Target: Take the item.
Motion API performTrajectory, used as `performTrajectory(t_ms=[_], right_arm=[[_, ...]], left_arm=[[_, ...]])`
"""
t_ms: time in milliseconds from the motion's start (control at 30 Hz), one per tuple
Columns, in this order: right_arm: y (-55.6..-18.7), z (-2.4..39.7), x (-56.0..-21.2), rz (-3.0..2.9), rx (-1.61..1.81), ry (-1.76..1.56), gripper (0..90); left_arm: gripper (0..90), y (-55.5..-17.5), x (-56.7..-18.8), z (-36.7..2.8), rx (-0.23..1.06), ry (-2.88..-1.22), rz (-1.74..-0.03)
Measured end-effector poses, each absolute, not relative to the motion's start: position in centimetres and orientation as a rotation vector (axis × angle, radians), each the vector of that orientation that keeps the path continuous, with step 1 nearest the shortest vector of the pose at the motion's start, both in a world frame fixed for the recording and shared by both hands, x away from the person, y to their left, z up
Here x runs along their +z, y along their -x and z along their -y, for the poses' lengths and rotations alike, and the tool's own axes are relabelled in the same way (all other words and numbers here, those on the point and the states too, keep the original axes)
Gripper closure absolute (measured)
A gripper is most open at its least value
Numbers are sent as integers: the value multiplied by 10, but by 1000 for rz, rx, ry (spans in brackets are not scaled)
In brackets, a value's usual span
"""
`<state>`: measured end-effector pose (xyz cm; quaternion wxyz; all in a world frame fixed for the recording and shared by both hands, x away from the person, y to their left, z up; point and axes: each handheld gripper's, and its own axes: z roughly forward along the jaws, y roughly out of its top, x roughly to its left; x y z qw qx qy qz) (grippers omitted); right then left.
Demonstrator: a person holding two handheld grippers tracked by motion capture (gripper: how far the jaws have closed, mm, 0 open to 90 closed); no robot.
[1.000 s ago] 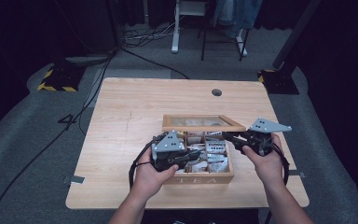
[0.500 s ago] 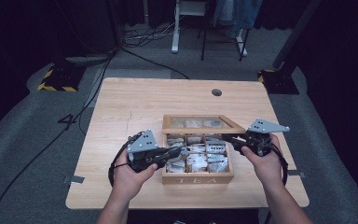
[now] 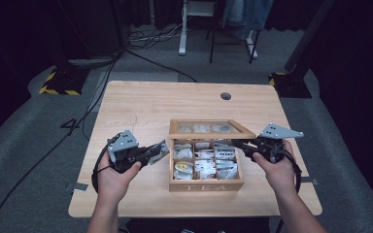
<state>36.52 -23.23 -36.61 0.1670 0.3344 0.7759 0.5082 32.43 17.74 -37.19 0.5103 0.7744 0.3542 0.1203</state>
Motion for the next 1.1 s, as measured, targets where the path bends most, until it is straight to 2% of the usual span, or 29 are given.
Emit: performTrajectory(t_ms=[100, 167, 533, 1100], right_arm=[[-365, 232, -366, -2207, 1447, -954, 708], [-365, 232, -366, -2207, 1448, -954, 708], [-365, 233, -367, -2212, 1447, -954, 708], [-366, 233, -369, -2225, 1439, -958, 708]], left_arm=[[874, -327, -375, -181, 305, -1867, -890], [873, -333, -383, -189, 330, -1869, -991], [873, -350, -408, -210, 308, -1850, -1136], [870, -366, -434, -225, 190, -1847, -1194]])
